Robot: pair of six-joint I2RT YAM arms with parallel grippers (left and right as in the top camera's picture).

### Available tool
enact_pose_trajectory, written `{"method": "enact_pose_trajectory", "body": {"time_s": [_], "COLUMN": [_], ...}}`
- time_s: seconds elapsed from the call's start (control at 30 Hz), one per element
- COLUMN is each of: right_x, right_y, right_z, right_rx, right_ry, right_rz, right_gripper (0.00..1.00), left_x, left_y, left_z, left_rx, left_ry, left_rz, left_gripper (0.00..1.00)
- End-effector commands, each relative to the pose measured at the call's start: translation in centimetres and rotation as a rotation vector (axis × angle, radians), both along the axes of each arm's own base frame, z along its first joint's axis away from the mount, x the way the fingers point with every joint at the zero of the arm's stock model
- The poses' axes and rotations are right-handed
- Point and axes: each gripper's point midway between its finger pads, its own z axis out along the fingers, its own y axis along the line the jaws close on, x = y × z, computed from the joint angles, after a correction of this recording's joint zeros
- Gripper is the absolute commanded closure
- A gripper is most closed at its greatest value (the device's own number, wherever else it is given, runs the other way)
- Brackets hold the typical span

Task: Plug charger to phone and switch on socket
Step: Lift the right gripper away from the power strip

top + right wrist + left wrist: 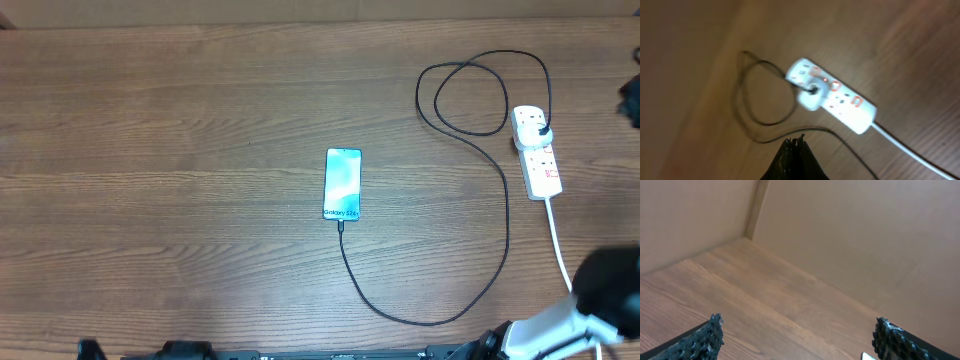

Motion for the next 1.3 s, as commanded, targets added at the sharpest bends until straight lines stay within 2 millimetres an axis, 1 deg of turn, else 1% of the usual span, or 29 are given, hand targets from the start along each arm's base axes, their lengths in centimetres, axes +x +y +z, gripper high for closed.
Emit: {"method": "enact_pose_trajectory", "body": {"time_s": [0.0,0.03,0.1,0.17,0.23,0.3,0.37,0.4,0.43,0.47,0.5,0.63,0.73,0.8,0.87,0.93,0.97,1.0,1.03,1.07,1.1,1.13,1.2,1.27], "right_x": [-1.3,-2.0,-4.1,-7.3,-9.2,-10.0,-10.3,-10.3,-10.4,-10.4,-10.6,-11.7,-12.5,-12.8,-13.2,-13.9,-14.7,-16.1,-16.7,-17.5,-19.0,-19.9,-21.5,-23.0], "right_y": [4.0,4.9,6.7,8.7,10.2,11.0,12.4,12.7,13.7,14.1,14.9,17.2,17.7,18.0,18.9,19.9,21.0,22.3,22.8,23.1,23.3,23.3,23.5,23.8], "right_z": [9.0,11.9,17.8,24.0,27.1,28.5,29.5,29.8,30.7,31.2,32.3,35.6,35.9,35.2,34.5,34.5,34.5,34.3,34.1,33.9,33.6,33.5,33.4,33.4], "right_rx": [-0.019,-0.048,-0.103,-0.197,-0.255,-0.271,-0.243,-0.223,-0.151,-0.132,-0.122,-0.182,-0.195,-0.169,-0.158,-0.162,-0.202,-0.279,-0.302,-0.325,-0.346,-0.356,-0.374,-0.393], "right_ry": [-0.293,-0.386,-0.579,-0.781,-0.88,-0.924,-0.969,-0.981,-1.024,-1.046,-1.093,-1.226,-1.237,-1.209,-1.189,-1.199,-1.216,-1.239,-1.248,-1.257,-1.275,-1.289,-1.321,-1.355], "right_rz": [0.093,0.111,0.102,0.101,0.127,0.151,0.212,0.217,0.236,0.252,0.298,0.452,0.46,0.453,0.471,0.481,0.521,0.576,0.593,0.602,0.585,0.571,0.562,0.561], "right_gripper": [0.96,0.96,0.96,0.96,0.96,0.96,0.96,0.96,0.96,0.96,0.96,0.96,0.96,0.96,0.96,0.96,0.92,0.89,0.88,0.85,0.84,0.84,0.84,0.84], "left_x": [-1.9,-2.2,-2.9,-3.4,-3.8,-4.4,-5.3,-5.6,-6.2,-6.5,-6.9,-7.3,-7.4,-7.5,-7.6,-7.7,-7.7,-7.7,-7.7,-7.7,-7.8,-7.8,-7.6,-7.1], "left_y": [0.4,0.4,0.4,0.4,0.5,0.5,0.5,0.6,0.6,0.6,0.6,0.6,0.4,0.3,0.2,0.2,0.2,0.2,0.2,0.2,0.3,0.3,0.3,0.3], "left_z": [0.0,-0.1,-0.5,-1.4,-2.4,-3.7,-5.4,-6.1,-6.4,-6.6,-6.2,-6.3,-6.3,-6.3,-6.3,-6.3,-6.3,-6.4,-6.4,-6.6,-6.9,-6.7,-5.8,-4.5], "left_rx": [-0.021,-0.021,-0.022,-0.02,-0.019,-0.017,-0.014,-0.013,-0.022,-0.024,-0.03,-0.03,-0.03,-0.03,-0.03,-0.03,-0.03,-0.03,-0.03,-0.029,-0.023,-0.035,-0.063,-0.097], "left_ry": [-0.071,-0.081,-0.089,-0.07,-0.043,-0.012,0.031,0.046,0.024,0.026,0.006,0.011,0.011,0.01,0.01,0.01,0.01,0.011,0.014,0.021,0.038,0.023,-0.024,-0.093], "left_rz": [0.029,0.029,0.029,0.03,0.03,0.031,0.031,0.031,0.035,0.036,0.039,0.057,0.079,0.101,0.115,0.123,0.127,0.127,0.127,0.13,0.134,0.135,0.139,0.14], "left_gripper": [0.0,0.0,0.0,0.01,0.0,0.0,0.0,0.0,0.0,0.0,0.01,0.01,0.0,0.0,0.0,0.01,0.0,0.0,0.0,0.0,0.0,0.01,0.01,0.0]}}
